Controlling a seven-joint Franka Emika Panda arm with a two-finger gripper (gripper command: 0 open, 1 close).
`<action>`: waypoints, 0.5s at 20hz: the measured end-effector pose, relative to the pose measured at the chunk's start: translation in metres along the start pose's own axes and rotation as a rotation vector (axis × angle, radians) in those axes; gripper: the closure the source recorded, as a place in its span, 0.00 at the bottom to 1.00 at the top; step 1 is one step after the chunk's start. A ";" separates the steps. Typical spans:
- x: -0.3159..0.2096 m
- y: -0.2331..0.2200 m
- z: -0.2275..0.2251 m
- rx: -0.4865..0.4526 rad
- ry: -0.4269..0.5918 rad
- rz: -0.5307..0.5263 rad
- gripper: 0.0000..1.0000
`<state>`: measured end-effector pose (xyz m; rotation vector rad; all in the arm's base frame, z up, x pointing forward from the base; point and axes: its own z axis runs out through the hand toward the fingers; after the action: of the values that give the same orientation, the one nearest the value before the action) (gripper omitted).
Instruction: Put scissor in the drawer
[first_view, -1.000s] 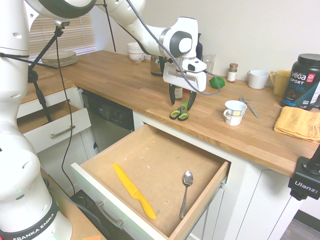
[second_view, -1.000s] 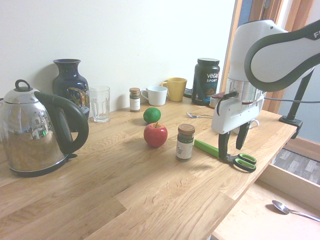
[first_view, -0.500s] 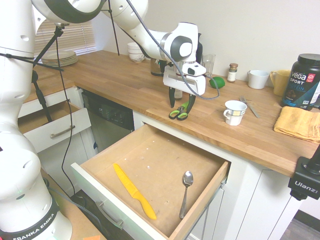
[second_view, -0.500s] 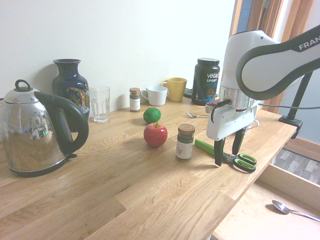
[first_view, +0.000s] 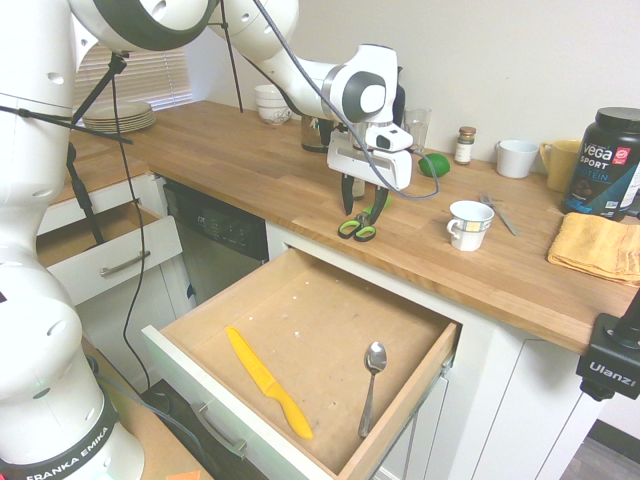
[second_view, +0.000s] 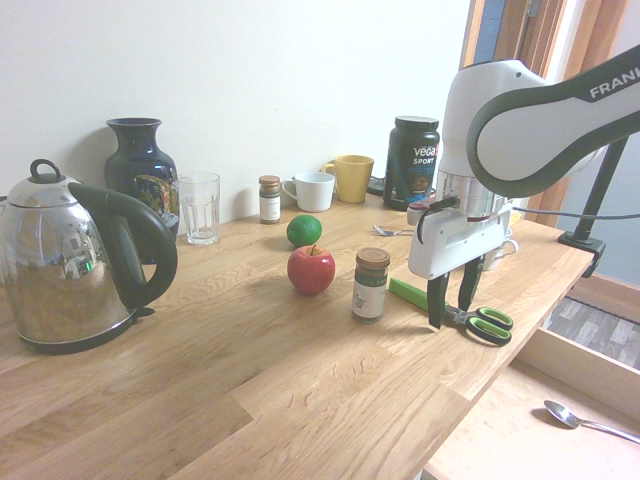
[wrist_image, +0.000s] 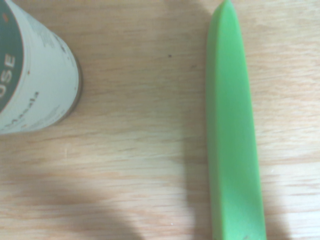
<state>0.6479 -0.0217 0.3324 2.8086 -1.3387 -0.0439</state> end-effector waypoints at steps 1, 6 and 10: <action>0.000 0.000 0.000 -0.001 -0.001 0.000 1.00; -0.002 -0.001 0.003 -0.006 -0.006 -0.003 1.00; -0.004 -0.003 0.004 -0.006 -0.008 -0.005 1.00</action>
<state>0.6475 -0.0173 0.3285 2.8097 -1.3305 -0.0593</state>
